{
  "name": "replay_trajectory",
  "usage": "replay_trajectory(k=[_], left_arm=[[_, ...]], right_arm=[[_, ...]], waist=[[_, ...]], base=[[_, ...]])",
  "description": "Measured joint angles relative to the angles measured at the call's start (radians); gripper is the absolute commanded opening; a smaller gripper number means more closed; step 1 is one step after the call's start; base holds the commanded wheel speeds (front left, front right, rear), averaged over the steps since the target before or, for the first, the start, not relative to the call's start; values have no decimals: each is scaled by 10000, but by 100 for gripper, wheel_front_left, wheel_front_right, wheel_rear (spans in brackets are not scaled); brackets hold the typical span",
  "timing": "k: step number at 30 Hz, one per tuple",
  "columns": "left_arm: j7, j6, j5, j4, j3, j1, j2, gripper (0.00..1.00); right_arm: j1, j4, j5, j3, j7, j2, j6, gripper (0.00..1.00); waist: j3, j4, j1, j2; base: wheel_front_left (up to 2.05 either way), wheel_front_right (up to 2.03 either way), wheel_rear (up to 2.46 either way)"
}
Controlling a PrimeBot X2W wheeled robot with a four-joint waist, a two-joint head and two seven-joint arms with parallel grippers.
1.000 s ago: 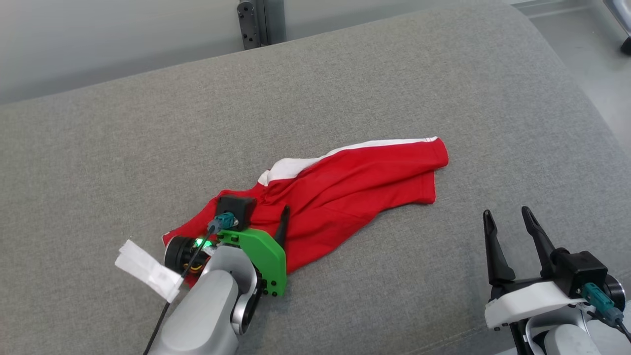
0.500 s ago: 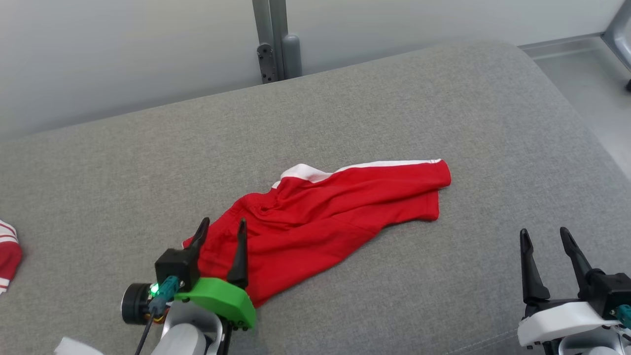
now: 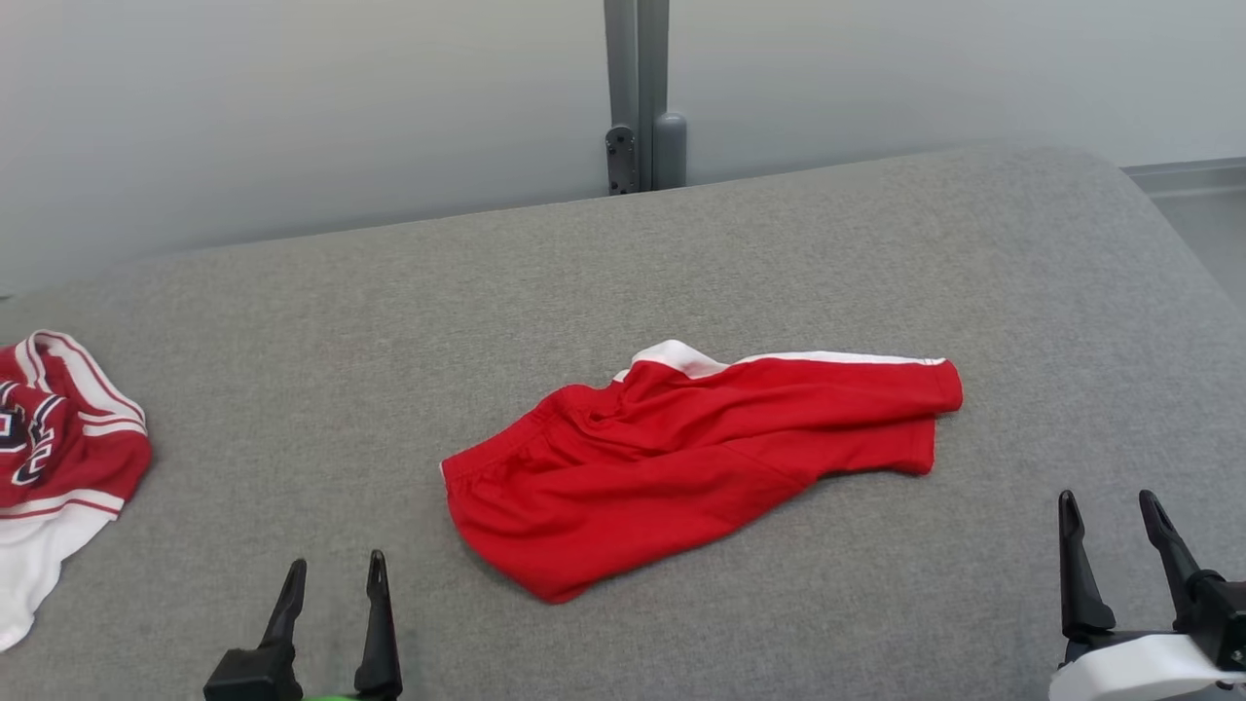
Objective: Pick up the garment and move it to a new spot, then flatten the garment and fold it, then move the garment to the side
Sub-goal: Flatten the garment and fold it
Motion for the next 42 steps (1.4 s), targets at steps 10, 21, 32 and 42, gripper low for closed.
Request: replay_trajectory(k=[10, 21, 32, 42], left_arm=[[0, -1298, 1095, -163, 1369, 414, -690, 100], [0, -1992, 1758, -61, 2117, 388, -1216, 100], [2, -2291, 2194, 6, 1839, -505, -1390, 100], [1954, -2069, 2330, 1377, -623, -5002, -1450, 100]], right_arm=[[101, 201, -84, 29, 0, 23, 0, 100], [60, 290, -79, 295, 0, 50, 0, 100], [-759, 426, 775, 614, 0, -533, 0, 100], [-4336, 2778, 2520, 1037, 1175, -1776, 0, 100]], waist=[[-178, 684, 0, 0], [-270, 808, 0, 0], [-22, 682, 0, 0], [1490, 490, 0, 0]], base=[[0, 0, 0], [0, 0, 0], [0, 0, 0], [0, 0, 0]])
